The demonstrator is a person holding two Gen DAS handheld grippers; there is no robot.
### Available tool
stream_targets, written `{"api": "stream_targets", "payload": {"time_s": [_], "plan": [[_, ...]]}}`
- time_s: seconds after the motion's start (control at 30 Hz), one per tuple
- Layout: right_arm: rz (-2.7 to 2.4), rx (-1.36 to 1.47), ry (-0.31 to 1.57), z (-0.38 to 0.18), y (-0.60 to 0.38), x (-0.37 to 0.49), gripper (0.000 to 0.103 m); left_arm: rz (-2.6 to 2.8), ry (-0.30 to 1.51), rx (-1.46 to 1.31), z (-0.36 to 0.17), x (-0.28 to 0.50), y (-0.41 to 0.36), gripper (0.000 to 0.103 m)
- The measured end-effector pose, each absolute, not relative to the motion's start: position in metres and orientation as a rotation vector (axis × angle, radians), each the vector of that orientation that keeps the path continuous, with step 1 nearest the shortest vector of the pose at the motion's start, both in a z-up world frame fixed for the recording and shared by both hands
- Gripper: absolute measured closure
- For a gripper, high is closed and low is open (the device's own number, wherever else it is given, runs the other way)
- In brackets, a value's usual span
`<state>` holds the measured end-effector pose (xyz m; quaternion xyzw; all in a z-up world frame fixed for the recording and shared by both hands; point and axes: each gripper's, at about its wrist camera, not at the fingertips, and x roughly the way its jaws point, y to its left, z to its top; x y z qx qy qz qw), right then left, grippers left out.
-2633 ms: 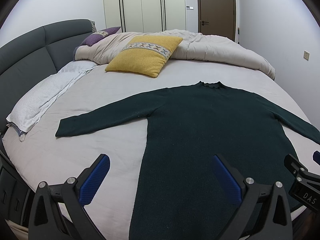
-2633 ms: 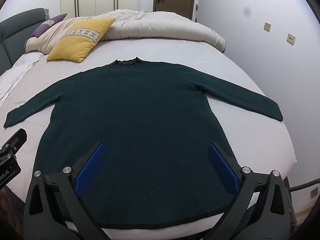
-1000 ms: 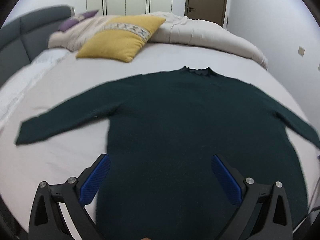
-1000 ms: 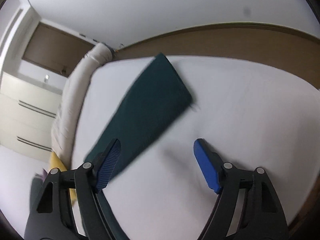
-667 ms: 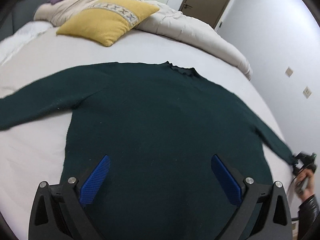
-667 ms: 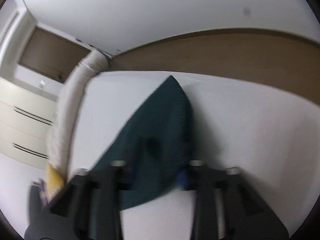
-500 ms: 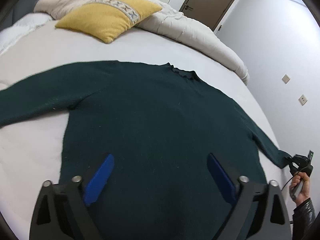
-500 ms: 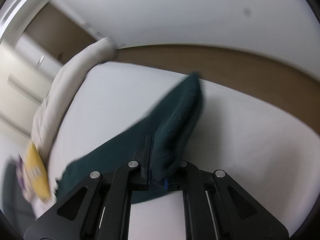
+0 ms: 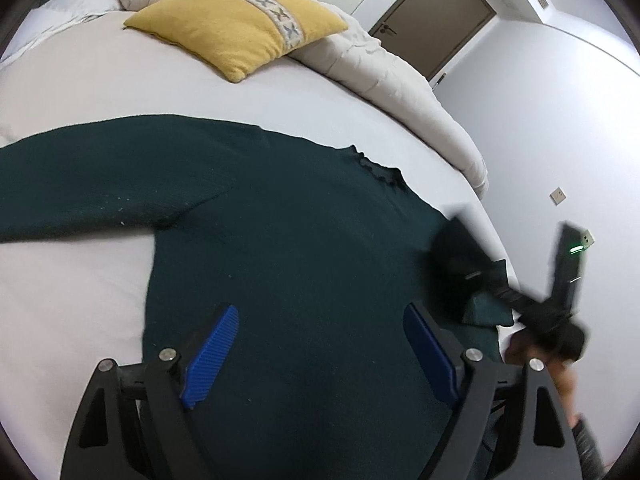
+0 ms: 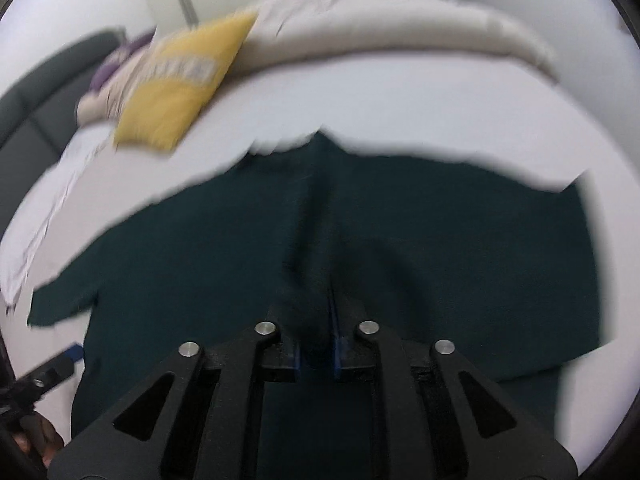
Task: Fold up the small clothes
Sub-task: 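Grasp a sweater sleeve cuff with the right gripper and lift it across the body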
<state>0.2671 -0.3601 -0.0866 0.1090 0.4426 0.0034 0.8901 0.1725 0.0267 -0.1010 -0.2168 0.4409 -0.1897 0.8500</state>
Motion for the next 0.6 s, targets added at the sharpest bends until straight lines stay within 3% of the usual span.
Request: {"api": "stream_targets", "payload": {"time_s": [0.03,0.1,0.2,0.27,0.43,0.6], "plan": [[0.037,0.224,0.947,-0.102,-0.342,0.262,0.081,-0.403,0.930,-0.461,-0.101,0.174,0.027,0.017],[0.086,0.235,0.943,-0.123,-0.315,0.236,0.062,-0.419,0.934,-0.466,-0.102,0.177,0.025,0.017],[0.125,0.311,0.853,-0.119,-0.318,0.192,0.038,-0.448,0.942,-0.461,-0.103,0.183,0.009,0.015],[0.134,0.395,0.791,-0.113,-0.313,0.155,0.032,-0.466,0.954,-0.453,-0.105,0.190,-0.007,0.015],[0.038,0.563,0.701,-0.099,-0.387,0.101,0.031,-0.526,1.000,-0.365,-0.111,0.222,-0.073,0.020],[-0.036,0.650,0.675,-0.108,-0.431,0.069,0.031,-0.554,1.093,-0.249,-0.132,0.252,-0.136,0.051]]}}
